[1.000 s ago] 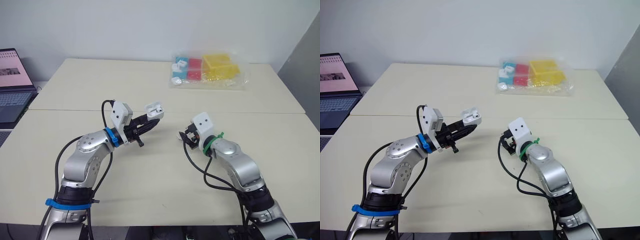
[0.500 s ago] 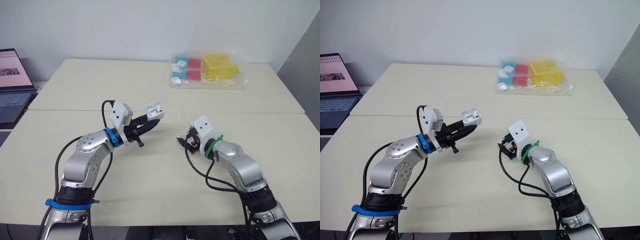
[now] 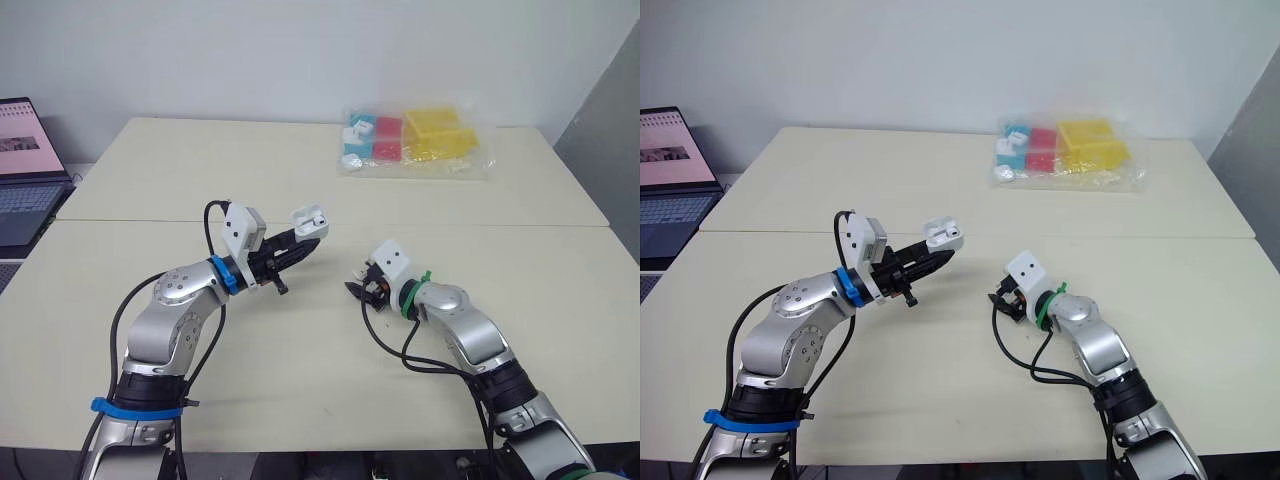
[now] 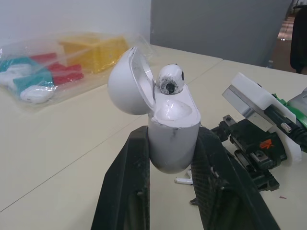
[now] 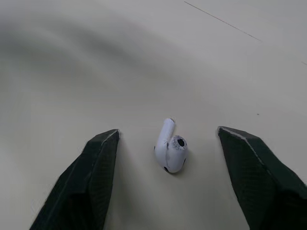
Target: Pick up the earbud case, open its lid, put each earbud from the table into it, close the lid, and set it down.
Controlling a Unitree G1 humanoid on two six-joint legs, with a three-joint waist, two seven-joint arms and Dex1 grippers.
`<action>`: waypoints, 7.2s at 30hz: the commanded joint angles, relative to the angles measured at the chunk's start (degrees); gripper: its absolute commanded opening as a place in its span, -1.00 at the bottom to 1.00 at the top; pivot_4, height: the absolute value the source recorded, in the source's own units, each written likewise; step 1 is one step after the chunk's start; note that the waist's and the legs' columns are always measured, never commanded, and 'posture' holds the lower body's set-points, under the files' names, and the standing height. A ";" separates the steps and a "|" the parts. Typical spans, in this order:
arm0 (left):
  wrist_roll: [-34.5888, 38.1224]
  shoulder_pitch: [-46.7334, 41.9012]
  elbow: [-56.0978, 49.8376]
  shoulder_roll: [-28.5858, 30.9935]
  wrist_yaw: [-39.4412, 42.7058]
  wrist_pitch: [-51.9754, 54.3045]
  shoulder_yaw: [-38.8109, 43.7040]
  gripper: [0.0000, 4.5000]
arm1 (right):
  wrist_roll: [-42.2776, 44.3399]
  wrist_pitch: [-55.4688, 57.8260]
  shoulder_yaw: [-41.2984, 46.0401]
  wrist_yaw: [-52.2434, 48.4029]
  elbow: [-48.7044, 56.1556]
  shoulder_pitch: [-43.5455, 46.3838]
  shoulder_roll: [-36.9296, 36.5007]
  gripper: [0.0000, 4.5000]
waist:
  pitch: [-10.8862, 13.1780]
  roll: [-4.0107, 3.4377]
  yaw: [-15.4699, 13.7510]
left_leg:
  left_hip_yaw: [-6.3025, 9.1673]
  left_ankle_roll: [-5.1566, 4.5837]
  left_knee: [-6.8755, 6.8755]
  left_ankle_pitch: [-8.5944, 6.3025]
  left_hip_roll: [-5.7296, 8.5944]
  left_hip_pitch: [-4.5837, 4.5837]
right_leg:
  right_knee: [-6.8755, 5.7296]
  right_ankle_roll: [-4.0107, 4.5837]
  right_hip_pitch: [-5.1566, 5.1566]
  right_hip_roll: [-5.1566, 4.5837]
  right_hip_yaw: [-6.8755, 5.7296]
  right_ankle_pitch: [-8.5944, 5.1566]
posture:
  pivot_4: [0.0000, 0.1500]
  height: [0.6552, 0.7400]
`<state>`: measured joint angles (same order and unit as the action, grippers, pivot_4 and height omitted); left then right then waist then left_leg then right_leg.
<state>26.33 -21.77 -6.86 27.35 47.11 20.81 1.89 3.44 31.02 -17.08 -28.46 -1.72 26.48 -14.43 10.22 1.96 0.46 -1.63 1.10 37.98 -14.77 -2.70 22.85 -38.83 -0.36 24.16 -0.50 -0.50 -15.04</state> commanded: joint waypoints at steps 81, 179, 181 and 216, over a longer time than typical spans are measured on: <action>1.43 4.26 -9.30 0.19 -0.07 3.66 -0.55 -0.64 | 11.59 5.34 24.18 -11.85 29.62 -30.27 -29.06 0.30 | 0.10 -0.06 -0.37 | -0.09 0.02 0.02 0.01 0.06 -0.71 | 0.13 -0.07 -0.71 -0.23 0.06 -0.03 | 1.00 1.00; 4.56 12.28 -19.20 2.72 -3.21 8.86 0.52 -0.64 | 0.82 -16.68 11.09 -44.83 13.05 -24.82 -54.34 -0.40 | 0.09 -0.08 -0.36 | -0.02 -0.01 -0.02 -0.03 0.03 -0.62 | 0.75 -0.23 -0.91 -0.20 -0.07 0.10 | 1.00 1.00; 4.64 12.27 -19.26 2.77 -3.25 8.91 0.56 -0.64 | 0.12 -16.99 11.17 -44.09 12.78 -24.48 -53.67 -0.08 | 0.07 -0.03 -0.28 | -0.06 -0.01 -0.02 -0.03 0.03 -0.71 | 0.75 -0.21 -0.96 -0.20 -0.03 0.13 | 1.00 1.00; 4.63 15.03 -20.78 1.16 -4.87 8.62 -1.71 -0.64 | 2.51 18.94 8.67 -34.61 35.47 -25.44 -62.85 0.52 | 0.10 -0.15 -0.47 | -0.04 0.00 -0.06 -0.03 0.03 -0.51 | 0.83 -0.24 -0.84 -0.52 -0.09 0.14 | 1.00 1.00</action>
<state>30.38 -6.78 -24.91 28.72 42.13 30.60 0.30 6.25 49.94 -8.18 -63.61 33.40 0.11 -77.67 10.32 1.81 -0.01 -1.67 1.10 37.92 -14.80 -2.67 22.34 -38.00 -0.60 23.32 -1.03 -0.58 -14.90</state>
